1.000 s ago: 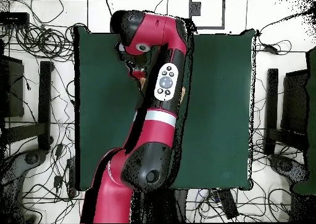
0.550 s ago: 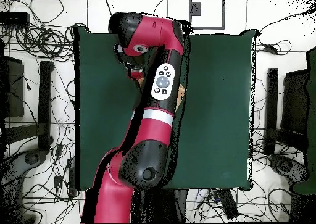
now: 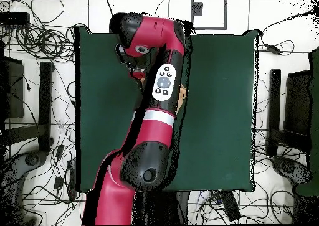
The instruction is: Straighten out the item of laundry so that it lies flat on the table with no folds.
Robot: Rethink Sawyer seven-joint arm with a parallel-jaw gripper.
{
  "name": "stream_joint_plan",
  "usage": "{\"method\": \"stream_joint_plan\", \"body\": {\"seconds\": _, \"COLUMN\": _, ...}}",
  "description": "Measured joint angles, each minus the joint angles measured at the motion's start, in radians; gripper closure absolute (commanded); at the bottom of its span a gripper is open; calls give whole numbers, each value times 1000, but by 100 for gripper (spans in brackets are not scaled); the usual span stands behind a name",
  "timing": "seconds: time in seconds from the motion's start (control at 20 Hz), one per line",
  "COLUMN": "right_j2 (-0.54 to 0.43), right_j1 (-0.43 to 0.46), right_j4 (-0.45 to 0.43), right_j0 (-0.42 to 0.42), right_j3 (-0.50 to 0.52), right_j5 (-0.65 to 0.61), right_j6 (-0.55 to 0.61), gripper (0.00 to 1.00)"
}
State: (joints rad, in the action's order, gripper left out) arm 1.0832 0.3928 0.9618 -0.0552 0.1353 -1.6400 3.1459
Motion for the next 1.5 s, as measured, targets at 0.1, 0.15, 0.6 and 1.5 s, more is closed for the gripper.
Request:
{"method": "stream_joint_plan", "body": {"seconds": 0.1, "right_j2": 0, "right_j1": 0, "right_j4": 0, "right_j0": 0, "right_j3": 0, "right_j5": 0, "right_j6": 0, "gripper": 0}}
{"method": "stream_joint_plan", "body": {"seconds": 0.15, "right_j2": 0, "right_j1": 0, "right_j4": 0, "right_j0": 0, "right_j3": 0, "right_j5": 0, "right_j6": 0, "gripper": 0}}
{"method": "stream_joint_plan", "body": {"seconds": 0.6, "right_j2": 0, "right_j1": 0, "right_j4": -2, "right_j0": 0, "right_j3": 1, "right_j5": 0, "right_j6": 0, "gripper": 0}}
{"method": "stream_joint_plan", "body": {"seconds": 1.5, "right_j2": -68, "right_j1": -107, "right_j4": -161, "right_j0": 38, "right_j3": 155, "right_j5": 34, "right_j6": 0, "gripper": 0}}
